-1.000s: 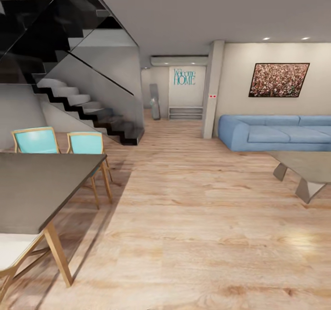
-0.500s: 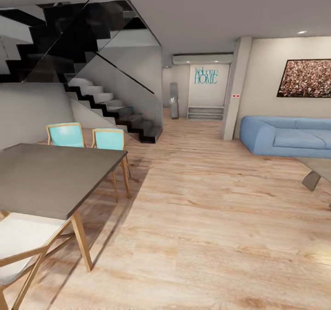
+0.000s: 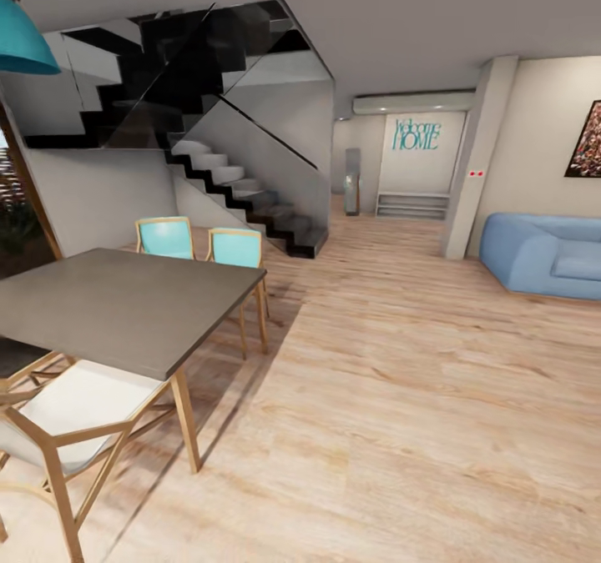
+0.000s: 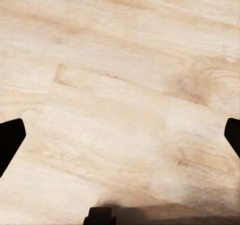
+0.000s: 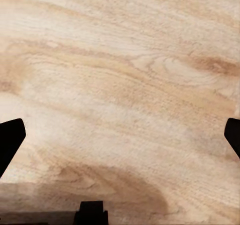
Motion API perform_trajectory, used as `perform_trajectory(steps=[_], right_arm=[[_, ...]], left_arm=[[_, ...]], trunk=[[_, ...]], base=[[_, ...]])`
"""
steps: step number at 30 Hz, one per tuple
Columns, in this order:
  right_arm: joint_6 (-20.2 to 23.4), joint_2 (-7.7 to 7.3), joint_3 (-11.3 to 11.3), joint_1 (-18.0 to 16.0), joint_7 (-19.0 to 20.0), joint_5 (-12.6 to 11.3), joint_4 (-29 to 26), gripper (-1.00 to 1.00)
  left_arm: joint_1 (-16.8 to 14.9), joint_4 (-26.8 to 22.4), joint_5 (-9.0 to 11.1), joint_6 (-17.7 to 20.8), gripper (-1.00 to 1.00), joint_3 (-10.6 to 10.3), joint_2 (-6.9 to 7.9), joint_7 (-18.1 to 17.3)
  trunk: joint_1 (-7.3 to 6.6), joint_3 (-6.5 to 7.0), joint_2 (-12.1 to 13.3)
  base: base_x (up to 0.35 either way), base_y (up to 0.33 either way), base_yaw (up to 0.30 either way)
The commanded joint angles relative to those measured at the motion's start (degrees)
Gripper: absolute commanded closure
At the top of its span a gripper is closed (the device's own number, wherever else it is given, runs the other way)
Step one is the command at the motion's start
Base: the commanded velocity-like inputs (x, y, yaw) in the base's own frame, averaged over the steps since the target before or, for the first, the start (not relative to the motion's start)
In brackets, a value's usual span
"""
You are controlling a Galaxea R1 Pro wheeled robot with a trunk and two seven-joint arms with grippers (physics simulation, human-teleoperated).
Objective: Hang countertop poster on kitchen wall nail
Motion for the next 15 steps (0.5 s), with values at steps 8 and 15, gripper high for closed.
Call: perform_trajectory(steps=[8,15], right_arm=[[-0.17,-0.01,0.07,-0.02,-0.05,0.07,0.03,-1.00],[-0.17,0.04,0.10,-0.02,-0.05,0.07,0.07,-1.00]], left_arm=[[0.01,-0.07,-0.03,-0.01,-1.00,0.16,0.41,0.01],[0.01,-0.07,-0.03,-0.01,-1.00,0.18,0.50,0.01]], trunk=[[0.00,-0.25,-0.02],[0.00,-0.43,-0.02]], base=[[0.000,0.000,0.282],[0.000,0.000,0.282]])
